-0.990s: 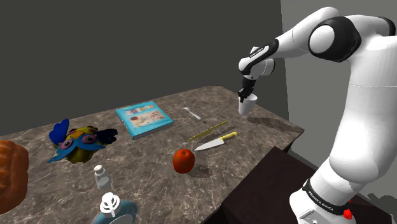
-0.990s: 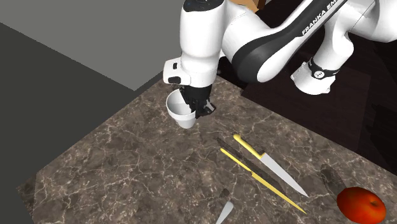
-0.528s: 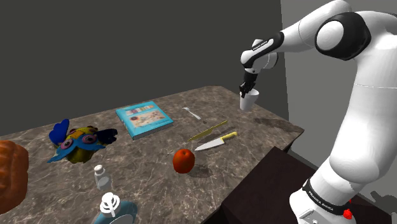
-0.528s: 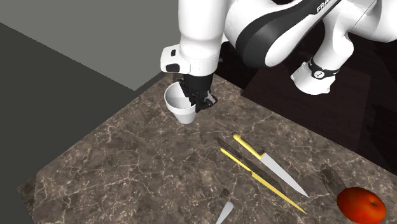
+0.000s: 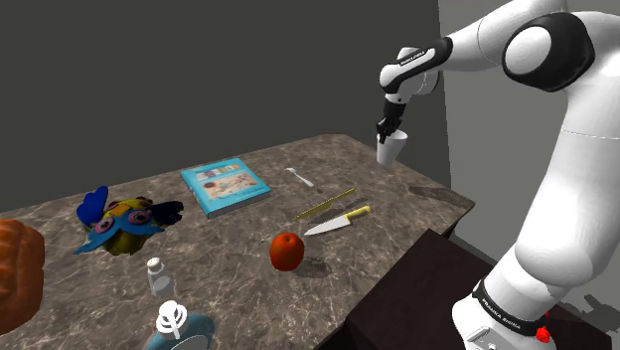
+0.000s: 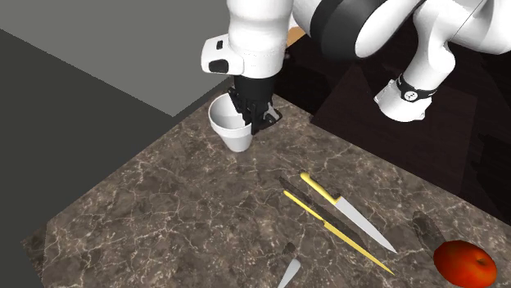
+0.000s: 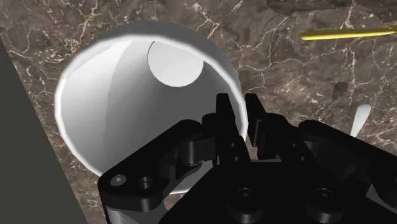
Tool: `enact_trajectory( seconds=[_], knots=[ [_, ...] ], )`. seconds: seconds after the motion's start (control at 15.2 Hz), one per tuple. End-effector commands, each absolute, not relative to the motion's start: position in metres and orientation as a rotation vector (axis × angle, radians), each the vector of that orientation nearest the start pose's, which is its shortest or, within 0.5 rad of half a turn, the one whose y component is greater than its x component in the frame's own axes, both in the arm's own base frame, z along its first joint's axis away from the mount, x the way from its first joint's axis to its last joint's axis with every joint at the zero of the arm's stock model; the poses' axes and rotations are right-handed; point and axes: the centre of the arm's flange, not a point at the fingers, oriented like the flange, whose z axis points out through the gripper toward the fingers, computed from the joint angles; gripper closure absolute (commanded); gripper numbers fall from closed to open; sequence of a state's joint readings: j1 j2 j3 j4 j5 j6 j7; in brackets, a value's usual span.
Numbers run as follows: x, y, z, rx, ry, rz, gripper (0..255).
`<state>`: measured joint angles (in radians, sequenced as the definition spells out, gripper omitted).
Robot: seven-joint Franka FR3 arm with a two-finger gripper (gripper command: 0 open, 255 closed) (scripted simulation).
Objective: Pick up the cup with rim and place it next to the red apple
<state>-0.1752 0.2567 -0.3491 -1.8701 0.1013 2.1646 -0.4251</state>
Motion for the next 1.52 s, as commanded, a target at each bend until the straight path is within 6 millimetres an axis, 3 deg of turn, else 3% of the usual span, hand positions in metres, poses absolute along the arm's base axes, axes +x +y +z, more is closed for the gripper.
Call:
enact_trajectory(
  seconds=[0.0,0.92,1.45],
  knots=[
    [0.545,-0.298,0.4,-3.159,0.223,-0.077,255],
    [0.545,-0.298,0.47,-3.159,0.223,-0.077,255],
    [0.556,-0.193,0.47,-3.159,0.223,-0.077,255]
  ],
)
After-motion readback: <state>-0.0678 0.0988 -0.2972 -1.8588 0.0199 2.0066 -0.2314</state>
